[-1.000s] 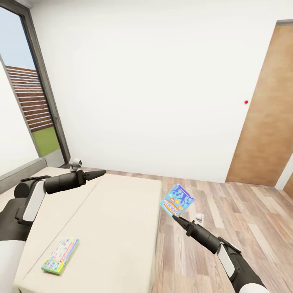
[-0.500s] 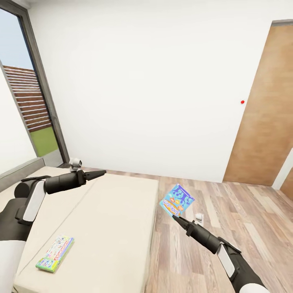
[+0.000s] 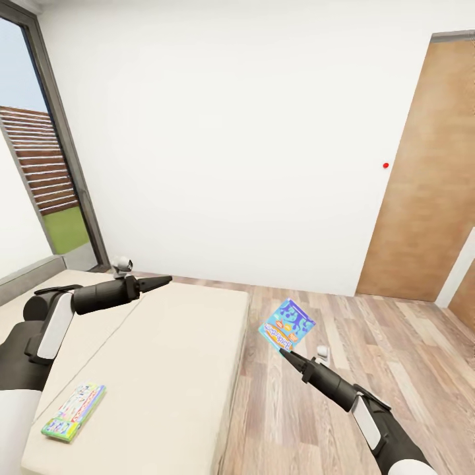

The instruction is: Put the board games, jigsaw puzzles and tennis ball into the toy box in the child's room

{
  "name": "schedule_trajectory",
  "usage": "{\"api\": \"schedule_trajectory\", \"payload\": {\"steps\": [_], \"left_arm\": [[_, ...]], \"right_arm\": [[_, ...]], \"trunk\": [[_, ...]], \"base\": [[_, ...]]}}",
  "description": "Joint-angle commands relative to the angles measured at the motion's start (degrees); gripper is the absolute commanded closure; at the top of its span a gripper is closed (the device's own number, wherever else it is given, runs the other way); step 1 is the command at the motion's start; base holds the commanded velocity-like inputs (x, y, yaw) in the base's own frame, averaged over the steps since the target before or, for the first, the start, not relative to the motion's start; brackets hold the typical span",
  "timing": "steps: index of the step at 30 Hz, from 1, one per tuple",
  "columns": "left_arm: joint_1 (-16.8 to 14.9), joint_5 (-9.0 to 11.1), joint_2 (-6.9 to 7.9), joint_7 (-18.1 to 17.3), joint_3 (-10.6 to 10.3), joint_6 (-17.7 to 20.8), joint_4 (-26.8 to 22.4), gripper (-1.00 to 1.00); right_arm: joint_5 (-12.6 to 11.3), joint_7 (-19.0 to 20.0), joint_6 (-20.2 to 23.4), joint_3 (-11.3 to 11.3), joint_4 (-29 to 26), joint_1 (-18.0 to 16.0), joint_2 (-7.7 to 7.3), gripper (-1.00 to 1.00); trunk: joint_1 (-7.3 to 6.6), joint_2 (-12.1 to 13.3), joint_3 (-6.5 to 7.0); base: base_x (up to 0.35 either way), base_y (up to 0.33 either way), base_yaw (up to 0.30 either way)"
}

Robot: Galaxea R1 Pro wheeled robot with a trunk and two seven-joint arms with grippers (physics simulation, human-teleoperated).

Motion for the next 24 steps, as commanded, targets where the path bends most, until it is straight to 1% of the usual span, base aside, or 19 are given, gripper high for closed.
{"api": "schedule_trajectory", "payload": {"steps": [1, 4, 7, 11, 16, 24], "left_arm": [[-0.1, -0.1, 0.00, -0.2, 0.0, 0.2, 0.0, -1.00], [-0.1, -0.1, 0.00, -0.2, 0.0, 0.2, 0.0, -1.00], [-0.1, -0.1, 0.00, -0.3, 0.1, 0.2, 0.0, -1.00], [-0.1, -0.1, 0.00, -0.2, 0.1, 0.2, 0.0, -1.00], [-0.1, -0.1, 0.00, -0.3, 0.1, 0.2, 0.0, -1.00], [-0.1, -0.1, 0.00, -0.2, 0.1, 0.2, 0.0, -1.00]], "right_arm": [[-0.3, 0.2, 0.6, 0.0, 0.0, 0.0, 0.00, 1.00], [-0.3, 0.2, 0.6, 0.1, 0.0, 0.0, 0.00, 1.00], [-0.3, 0.2, 0.6, 0.1, 0.0, 0.0, 0.00, 1.00], [-0.3, 0.2, 0.6, 0.1, 0.0, -0.1, 0.00, 1.00], [-0.3, 0.2, 0.6, 0.1, 0.0, -0.1, 0.00, 1.00], [-0.3, 0.2, 0.6, 0.1, 0.0, 0.0, 0.00, 1.00]], "trunk": [[0.04, -0.1, -0.11], [0.04, -0.1, -0.07], [0.04, -0.1, -0.01], [0.04, -0.1, 0.02], [0.04, -0.1, 0.04], [0.04, -0.1, 0.25]], "base": [[0.055, -0.259, 0.013], [0.057, -0.173, 0.103], [0.017, -0.048, 0.146], [0.023, -0.031, 0.050], [0.137, -0.134, 0.041], [0.095, -0.171, 0.165]]}}
